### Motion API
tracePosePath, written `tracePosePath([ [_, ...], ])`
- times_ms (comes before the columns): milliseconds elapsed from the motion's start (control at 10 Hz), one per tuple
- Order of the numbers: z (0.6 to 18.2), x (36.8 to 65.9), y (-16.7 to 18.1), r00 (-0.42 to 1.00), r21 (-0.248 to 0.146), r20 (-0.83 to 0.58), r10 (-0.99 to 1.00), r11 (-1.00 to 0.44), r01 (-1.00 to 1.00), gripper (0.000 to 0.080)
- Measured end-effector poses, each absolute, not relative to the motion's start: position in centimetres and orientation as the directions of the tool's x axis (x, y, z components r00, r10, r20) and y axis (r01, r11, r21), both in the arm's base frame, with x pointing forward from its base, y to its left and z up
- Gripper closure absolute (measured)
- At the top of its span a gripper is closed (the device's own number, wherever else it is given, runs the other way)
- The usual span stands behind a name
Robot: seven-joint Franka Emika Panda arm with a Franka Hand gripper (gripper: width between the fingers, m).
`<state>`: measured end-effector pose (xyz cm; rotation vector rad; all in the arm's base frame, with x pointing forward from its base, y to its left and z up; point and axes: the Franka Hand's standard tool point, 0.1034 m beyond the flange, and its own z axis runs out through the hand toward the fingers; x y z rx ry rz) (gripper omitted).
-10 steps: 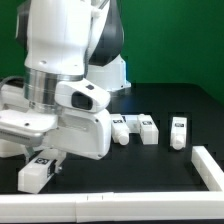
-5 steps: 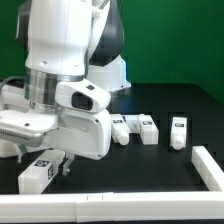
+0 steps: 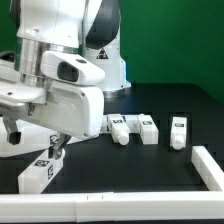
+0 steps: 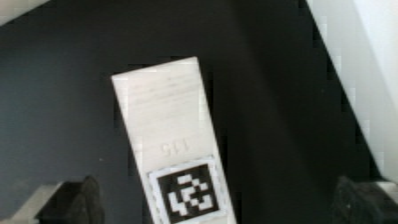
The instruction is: Assemble desk
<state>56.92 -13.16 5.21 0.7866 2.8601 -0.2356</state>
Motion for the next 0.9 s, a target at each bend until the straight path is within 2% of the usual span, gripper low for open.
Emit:
tracePosePath([
  [200, 5.2, 56.8, -13.2, -0.755, -0.074, -0.213, 0.62, 0.76, 0.645, 0.015],
  [300, 5.3, 55.9, -14.1, -0.678, -0.051, -0.204, 0.706, 0.684, 0.728, 0.015],
  [500, 6.1, 53.7, -14.8, -0.339, 0.007, -0.182, 0.923, 0.345, 0.938, 0.015],
  [600, 5.9, 53.4, -14.5, -0.233, -0.002, -0.178, 0.956, 0.237, 0.972, 0.015],
  [700, 6.3, 54.3, -14.9, -0.219, 0.006, -0.178, 0.959, 0.223, 0.975, 0.015],
  [900, 5.9, 54.1, -14.6, -0.085, 0.028, -0.169, 0.982, 0.091, 0.995, 0.015],
])
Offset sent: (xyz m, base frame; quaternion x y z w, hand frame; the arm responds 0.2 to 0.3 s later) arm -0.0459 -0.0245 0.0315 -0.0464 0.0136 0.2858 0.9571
